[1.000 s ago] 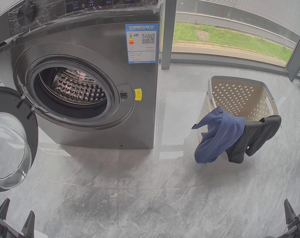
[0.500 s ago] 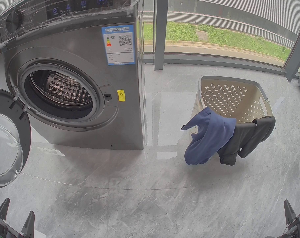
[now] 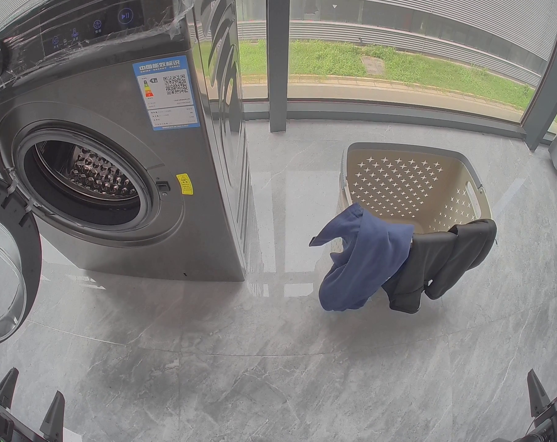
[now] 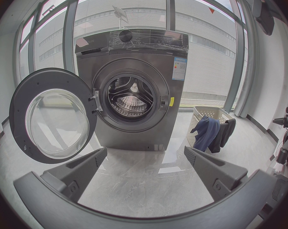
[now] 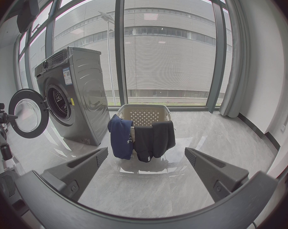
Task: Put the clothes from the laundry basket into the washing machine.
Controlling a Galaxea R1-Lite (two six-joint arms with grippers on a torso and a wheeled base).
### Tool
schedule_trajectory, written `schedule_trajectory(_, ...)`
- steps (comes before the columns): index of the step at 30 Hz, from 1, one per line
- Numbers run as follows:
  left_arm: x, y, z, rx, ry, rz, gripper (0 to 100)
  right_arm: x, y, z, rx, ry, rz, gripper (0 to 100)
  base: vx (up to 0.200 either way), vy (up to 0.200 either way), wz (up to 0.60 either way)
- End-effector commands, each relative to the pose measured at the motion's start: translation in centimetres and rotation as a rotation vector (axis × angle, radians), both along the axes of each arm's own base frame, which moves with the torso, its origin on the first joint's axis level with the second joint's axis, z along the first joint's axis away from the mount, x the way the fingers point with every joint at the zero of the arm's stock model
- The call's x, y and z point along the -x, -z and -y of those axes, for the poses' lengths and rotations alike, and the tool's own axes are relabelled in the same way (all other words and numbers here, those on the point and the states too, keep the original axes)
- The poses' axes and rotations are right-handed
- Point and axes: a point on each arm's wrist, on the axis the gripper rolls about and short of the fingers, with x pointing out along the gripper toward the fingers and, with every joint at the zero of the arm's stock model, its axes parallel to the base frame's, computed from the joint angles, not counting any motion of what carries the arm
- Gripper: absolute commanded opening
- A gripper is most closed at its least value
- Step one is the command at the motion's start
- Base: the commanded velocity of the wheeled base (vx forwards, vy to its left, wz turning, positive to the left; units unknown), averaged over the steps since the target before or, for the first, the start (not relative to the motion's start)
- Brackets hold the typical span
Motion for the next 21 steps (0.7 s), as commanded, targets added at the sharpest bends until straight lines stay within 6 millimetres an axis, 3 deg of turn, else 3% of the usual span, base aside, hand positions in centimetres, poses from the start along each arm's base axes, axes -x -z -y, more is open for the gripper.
schedule_trajectory(1,-0.01,0.48,0.00,-0.001,0.000,-0.002,100,-0.01,0.52,0.00,0.000,-0.001,-0.002,100,0.000,-0.200,0.00)
schedule_trajectory(13,0.00,0.49,0.00,0.002,0.000,0.000,100,-0.01,0.52,0.00,0.002,-0.002,-0.002,100,0.000,-0.200,0.00)
schedule_trajectory(21,0.00,0.49,0.00,0.002,0.000,0.000,100,-0.01,0.52,0.00,0.000,-0.001,-0.002,100,0.000,0.000,0.00)
